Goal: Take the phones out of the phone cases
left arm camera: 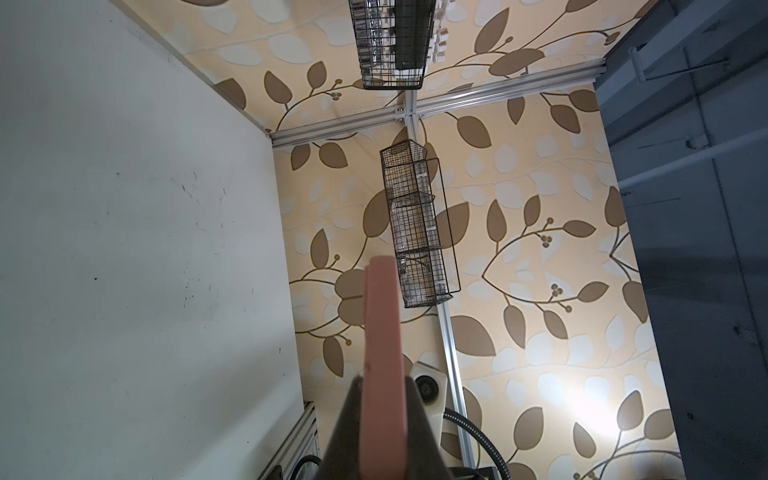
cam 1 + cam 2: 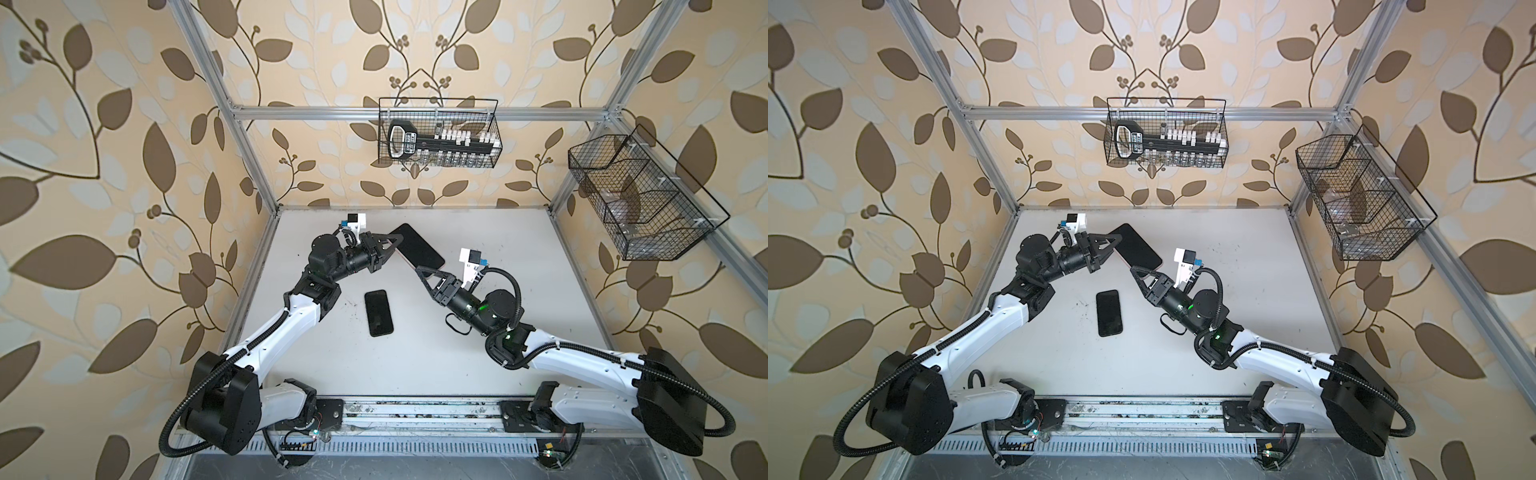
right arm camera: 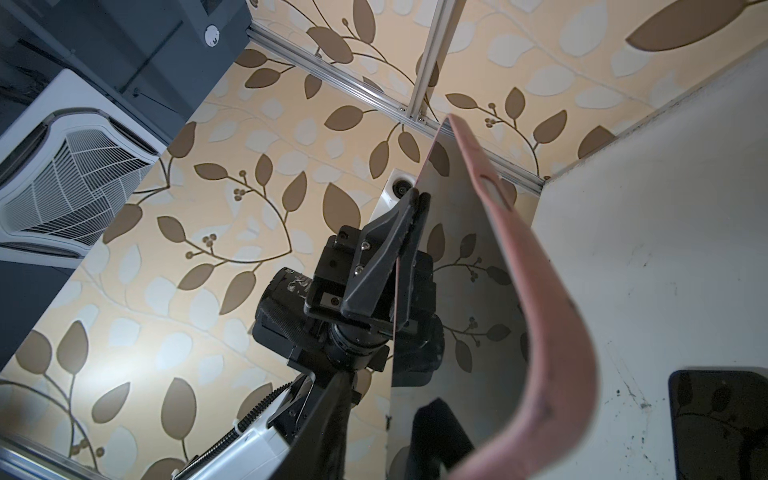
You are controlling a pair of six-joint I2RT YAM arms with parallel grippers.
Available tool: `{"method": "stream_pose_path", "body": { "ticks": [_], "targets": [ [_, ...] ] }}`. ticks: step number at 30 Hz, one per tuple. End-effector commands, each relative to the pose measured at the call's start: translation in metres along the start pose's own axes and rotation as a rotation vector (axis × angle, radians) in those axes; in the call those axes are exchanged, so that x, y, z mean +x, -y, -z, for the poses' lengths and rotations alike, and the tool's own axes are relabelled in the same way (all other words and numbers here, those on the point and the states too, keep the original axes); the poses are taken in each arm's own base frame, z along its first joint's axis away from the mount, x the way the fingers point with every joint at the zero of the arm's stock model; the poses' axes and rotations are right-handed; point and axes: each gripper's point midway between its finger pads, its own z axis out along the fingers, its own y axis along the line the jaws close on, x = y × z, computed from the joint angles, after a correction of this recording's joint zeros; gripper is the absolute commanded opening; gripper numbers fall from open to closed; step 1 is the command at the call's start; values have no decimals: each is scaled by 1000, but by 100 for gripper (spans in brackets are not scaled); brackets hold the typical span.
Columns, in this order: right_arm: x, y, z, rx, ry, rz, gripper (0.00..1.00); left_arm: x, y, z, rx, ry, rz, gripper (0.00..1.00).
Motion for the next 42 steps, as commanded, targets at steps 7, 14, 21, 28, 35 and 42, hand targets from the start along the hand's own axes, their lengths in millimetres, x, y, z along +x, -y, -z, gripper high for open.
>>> {"method": "stream_pose_path", "body": {
  "ticks": [7,14,21,28,35,42],
  "targets": [
    [-20,-28,2,-65,73,-40,26,0,12,2,33,17,-101,0],
    [-24,-31,3,-67,81,-38,23,-1,5,0,17,20,-106,0],
    [-20,-36,-2,-38,49,63,25,-3,1,-3,14,25,-72,0],
    [-16,-38,-6,-70,42,58,25,-4,1,-3,11,30,-64,0],
    [-15,-45,-10,-106,34,40,26,-5,-1,-3,8,33,-58,0],
    [-15,-46,-10,-160,51,-28,29,-7,4,-2,27,50,-46,0]
  ]
}}
